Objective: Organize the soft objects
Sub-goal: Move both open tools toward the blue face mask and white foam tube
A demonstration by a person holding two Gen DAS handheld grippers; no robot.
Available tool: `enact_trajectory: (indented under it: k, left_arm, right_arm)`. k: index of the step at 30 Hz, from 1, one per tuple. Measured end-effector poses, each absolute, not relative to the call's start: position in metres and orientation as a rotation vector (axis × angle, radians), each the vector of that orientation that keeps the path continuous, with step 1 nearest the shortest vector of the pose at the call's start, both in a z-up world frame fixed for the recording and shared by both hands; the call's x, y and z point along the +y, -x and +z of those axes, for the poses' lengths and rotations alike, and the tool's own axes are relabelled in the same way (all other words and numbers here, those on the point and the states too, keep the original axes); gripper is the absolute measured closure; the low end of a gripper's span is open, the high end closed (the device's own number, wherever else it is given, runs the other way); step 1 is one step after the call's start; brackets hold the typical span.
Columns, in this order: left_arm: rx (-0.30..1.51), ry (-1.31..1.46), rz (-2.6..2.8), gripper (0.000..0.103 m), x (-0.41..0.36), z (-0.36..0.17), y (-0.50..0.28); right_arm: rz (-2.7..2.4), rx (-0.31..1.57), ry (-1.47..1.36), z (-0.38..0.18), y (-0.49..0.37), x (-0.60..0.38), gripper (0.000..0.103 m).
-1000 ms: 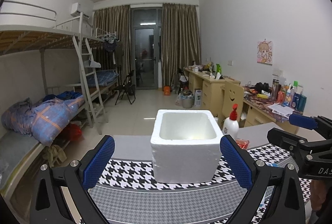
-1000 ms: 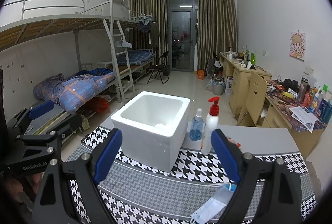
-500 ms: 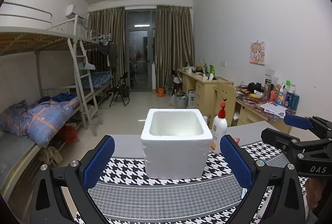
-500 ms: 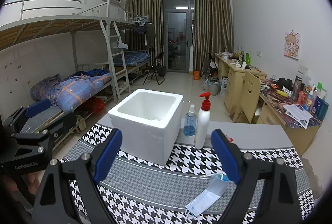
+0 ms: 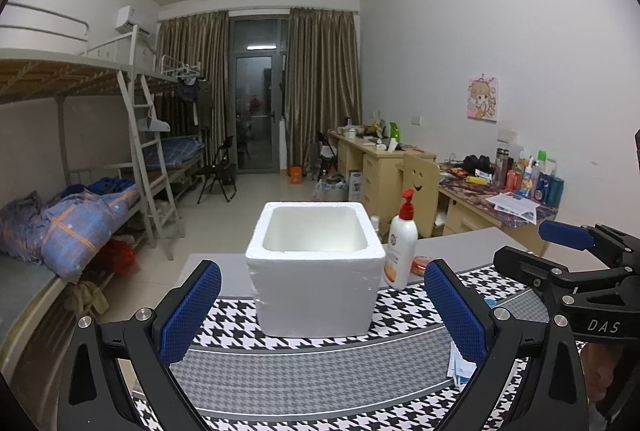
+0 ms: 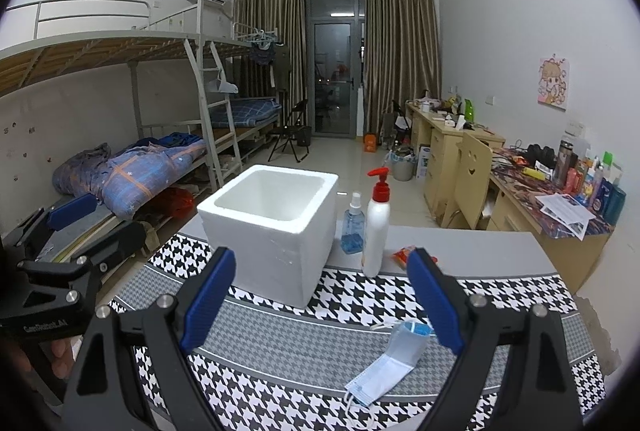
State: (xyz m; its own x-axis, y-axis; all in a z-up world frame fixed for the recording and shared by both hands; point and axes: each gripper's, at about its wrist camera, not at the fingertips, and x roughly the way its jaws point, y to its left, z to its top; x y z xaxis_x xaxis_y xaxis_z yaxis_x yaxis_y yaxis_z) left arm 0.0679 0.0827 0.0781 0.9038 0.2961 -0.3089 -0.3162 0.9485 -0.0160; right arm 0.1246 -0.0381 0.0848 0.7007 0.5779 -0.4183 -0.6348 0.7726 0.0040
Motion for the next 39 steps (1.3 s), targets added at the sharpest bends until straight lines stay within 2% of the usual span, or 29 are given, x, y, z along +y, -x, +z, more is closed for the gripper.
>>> enact_trajectory:
  k: [39]
  left_arm:
    - [0.388, 0.087, 0.092, 0.001, 0.03, 0.041, -0.11]
  right_arm:
    - [0.473, 0.456, 0.078, 0.051, -0.125, -0.106, 0.012]
